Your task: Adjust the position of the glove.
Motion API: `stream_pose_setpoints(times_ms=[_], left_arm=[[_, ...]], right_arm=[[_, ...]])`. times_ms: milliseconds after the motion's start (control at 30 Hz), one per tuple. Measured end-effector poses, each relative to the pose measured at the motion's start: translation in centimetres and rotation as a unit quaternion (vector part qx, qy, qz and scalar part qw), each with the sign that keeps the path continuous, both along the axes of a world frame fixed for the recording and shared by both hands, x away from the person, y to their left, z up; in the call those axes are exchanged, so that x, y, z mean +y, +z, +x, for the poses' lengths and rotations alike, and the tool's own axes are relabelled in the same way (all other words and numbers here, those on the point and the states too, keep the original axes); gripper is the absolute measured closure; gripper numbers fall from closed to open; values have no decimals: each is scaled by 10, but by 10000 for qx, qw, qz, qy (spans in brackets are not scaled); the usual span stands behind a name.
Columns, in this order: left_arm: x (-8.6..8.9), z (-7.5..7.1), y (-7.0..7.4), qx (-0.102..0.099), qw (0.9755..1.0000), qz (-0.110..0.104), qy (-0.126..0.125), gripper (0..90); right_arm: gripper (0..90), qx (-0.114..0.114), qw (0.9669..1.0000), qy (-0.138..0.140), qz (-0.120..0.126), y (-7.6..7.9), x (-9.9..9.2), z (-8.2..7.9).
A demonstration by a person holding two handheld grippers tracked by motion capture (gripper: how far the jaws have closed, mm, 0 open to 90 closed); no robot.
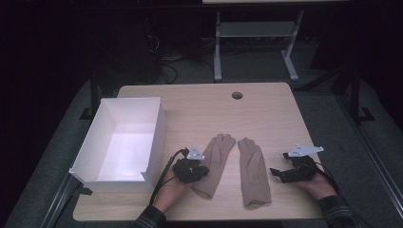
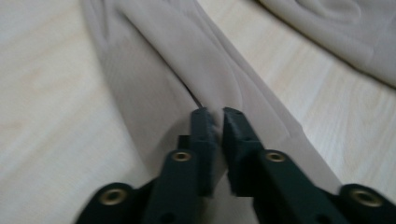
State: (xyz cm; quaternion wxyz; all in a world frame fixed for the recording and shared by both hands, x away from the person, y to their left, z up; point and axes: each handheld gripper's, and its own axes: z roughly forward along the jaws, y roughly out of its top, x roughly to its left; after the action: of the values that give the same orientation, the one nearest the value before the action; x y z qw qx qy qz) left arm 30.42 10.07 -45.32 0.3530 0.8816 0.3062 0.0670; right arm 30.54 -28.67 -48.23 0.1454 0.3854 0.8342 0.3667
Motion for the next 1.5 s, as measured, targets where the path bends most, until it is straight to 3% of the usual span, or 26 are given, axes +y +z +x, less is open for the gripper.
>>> stream_pose_setpoints(times_ms=[100,300,400,800,1067,1267,1400,1500], left_arm=[[2,4,4,-95,9998,-95,174,725],[7,19,4,-261,9985,54,470,599],[13,26,2,-265,9974,1,667,571],[11,31,-8,-285,9973,184,647,541],[10,28,-11,-147,9978,88,643,631],[6,26,-11,-37,9986,33,526,821],[4,26,-9,-82,9987,120,486,859],[4,28,-9,14,9985,-26,555,869]], right_arm=[[134,5,10000,-4,1,0,0,0],[134,5,10000,-6,2,0,0,0],[133,4,10000,-7,2,0,0,0],[133,-19,10000,8,-4,0,0,0],[132,-11,10000,2,-3,0,0,0],[126,-6,10000,13,-6,0,0,0],[127,-8,10000,23,-6,0,0,0],[156,-11,10000,43,-22,0,0,0]])
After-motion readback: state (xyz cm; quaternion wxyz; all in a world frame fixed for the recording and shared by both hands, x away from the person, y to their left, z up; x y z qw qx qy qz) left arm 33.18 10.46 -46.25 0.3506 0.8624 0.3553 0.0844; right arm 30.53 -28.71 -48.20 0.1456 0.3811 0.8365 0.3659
